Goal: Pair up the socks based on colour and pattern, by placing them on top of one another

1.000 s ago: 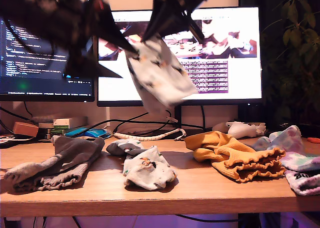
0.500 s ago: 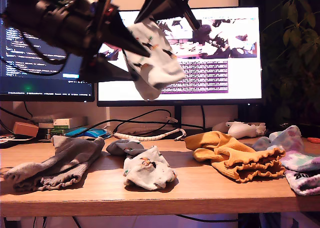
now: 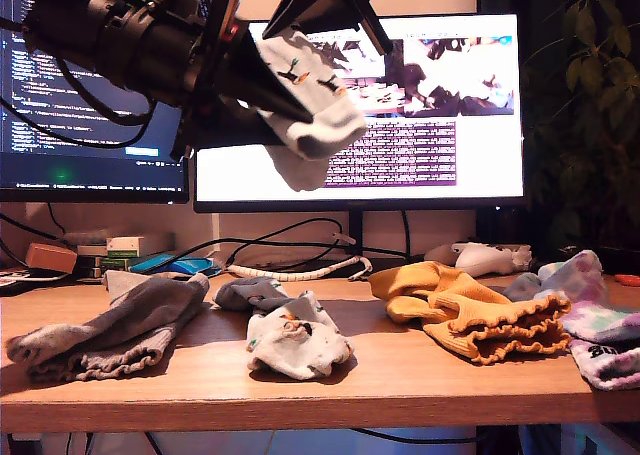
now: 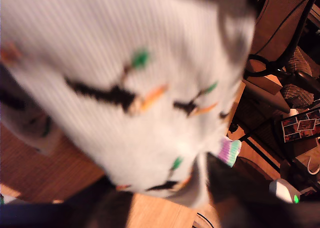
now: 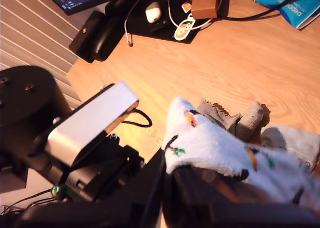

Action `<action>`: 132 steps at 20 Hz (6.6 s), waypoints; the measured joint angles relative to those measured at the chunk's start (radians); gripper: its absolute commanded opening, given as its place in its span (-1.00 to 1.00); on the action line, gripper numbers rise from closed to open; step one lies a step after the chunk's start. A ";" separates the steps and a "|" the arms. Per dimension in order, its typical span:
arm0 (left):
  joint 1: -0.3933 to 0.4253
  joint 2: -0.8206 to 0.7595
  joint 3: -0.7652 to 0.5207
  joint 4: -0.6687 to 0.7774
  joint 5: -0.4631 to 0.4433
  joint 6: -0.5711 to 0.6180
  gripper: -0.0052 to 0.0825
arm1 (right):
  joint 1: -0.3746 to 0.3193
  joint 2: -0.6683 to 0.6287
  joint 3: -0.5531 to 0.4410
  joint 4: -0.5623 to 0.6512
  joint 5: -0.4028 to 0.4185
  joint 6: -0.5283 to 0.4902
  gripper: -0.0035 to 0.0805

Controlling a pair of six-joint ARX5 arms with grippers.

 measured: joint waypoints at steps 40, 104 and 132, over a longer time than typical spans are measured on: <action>0.148 0.000 0.157 0.152 -0.053 -0.152 -0.93 | -0.059 -1.063 -1.108 0.359 0.714 -0.155 -0.94; -0.058 0.071 0.214 -0.381 -0.609 0.219 -0.93 | -0.142 -1.071 -1.291 0.748 0.721 -0.105 -0.94; 0.057 -1.027 -0.624 -0.078 -0.707 0.185 -0.92 | -0.288 -1.389 -1.614 0.671 0.714 -0.104 -0.94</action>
